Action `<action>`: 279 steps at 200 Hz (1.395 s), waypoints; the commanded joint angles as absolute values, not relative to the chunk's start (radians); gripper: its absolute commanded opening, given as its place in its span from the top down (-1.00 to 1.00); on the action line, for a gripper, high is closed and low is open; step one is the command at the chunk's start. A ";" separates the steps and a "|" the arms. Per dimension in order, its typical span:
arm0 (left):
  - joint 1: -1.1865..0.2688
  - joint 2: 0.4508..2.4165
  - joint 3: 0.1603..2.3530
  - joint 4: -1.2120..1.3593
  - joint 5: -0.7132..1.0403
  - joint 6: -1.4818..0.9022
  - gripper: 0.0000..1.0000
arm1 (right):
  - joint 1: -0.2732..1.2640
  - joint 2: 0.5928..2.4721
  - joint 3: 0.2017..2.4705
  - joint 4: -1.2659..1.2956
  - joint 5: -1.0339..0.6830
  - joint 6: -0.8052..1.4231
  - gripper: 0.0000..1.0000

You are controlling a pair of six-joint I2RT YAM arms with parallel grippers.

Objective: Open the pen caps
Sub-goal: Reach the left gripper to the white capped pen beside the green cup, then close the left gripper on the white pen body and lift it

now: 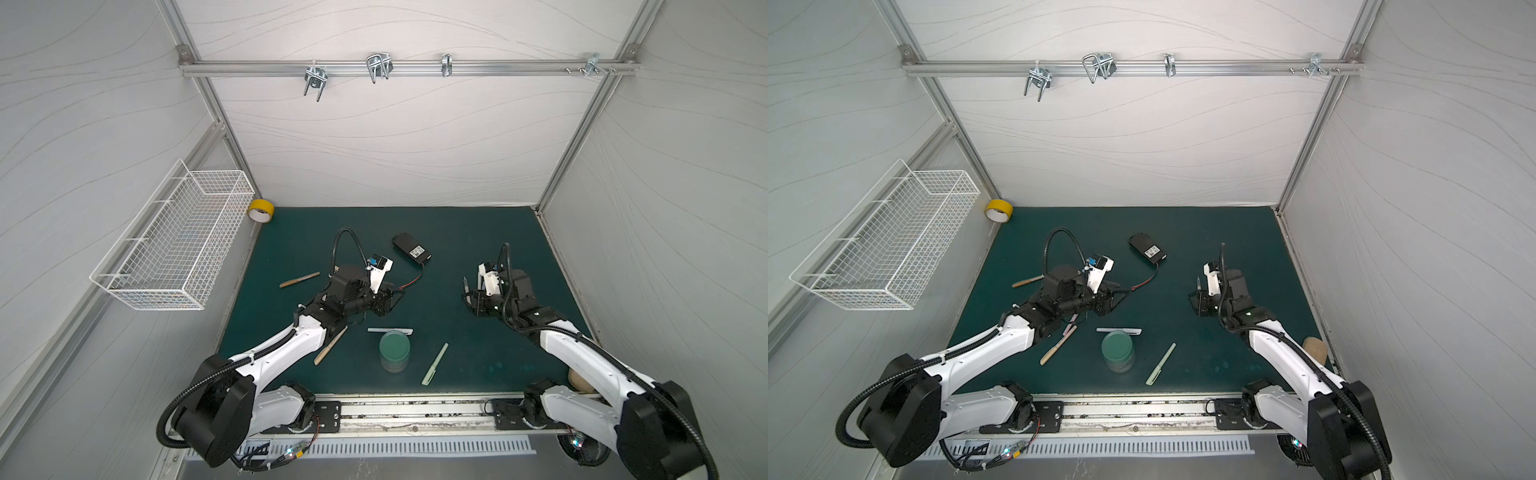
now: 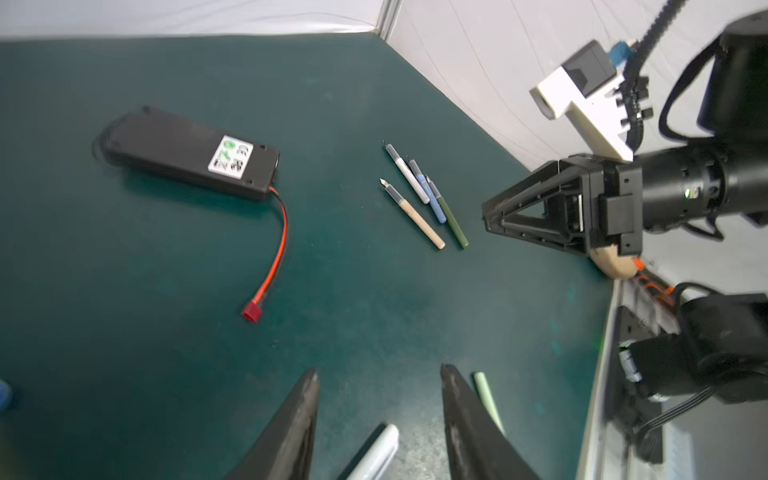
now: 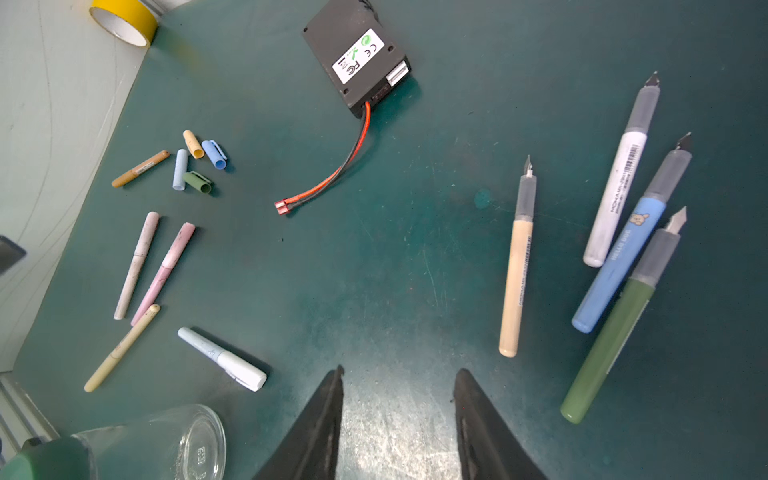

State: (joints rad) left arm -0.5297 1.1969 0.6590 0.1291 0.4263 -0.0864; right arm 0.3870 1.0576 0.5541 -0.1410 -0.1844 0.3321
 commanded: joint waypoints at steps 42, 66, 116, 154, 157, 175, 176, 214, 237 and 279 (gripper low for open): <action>-0.508 1.232 0.983 -0.581 0.394 0.571 -0.15 | 0.391 1.051 0.583 -0.151 -0.225 0.315 0.09; -0.468 1.252 0.983 -0.647 0.441 0.698 -0.26 | 0.391 1.055 0.576 -0.140 -0.225 0.313 0.08; -0.494 1.305 0.956 -0.774 0.392 0.926 -0.32 | 0.390 1.084 0.567 -0.094 -0.306 0.357 0.09; -0.509 1.283 0.865 -0.662 0.330 0.959 -0.28 | 0.386 1.116 0.580 -0.054 -0.488 0.445 0.07; -0.509 1.284 0.864 -0.660 0.324 0.962 -0.27 | 0.384 1.121 0.587 -0.062 -0.498 0.447 0.08; -0.518 1.291 0.851 -0.637 0.300 0.976 -0.23 | 0.366 1.166 0.611 -0.089 -0.556 0.469 0.09; -0.518 1.290 0.850 -0.636 0.299 0.978 -0.22 | 0.365 1.169 0.611 -0.091 -0.559 0.470 0.09; -0.534 1.316 0.809 -0.587 0.248 1.022 -0.13 | 0.308 1.188 0.611 -0.112 -0.556 0.504 0.09; -0.548 1.342 0.810 -0.585 0.237 1.031 -0.07 | 0.273 1.177 0.598 -0.110 -0.557 0.521 0.09; -0.561 1.409 0.824 -0.571 0.209 1.009 -0.02 | 0.239 1.172 0.585 -0.101 -0.557 0.534 0.09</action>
State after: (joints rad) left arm -0.5522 1.3670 0.8124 -0.5919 0.2298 0.9894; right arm 0.2535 1.1881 0.5983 -0.0921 -0.5369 0.5129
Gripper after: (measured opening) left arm 0.518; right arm 0.454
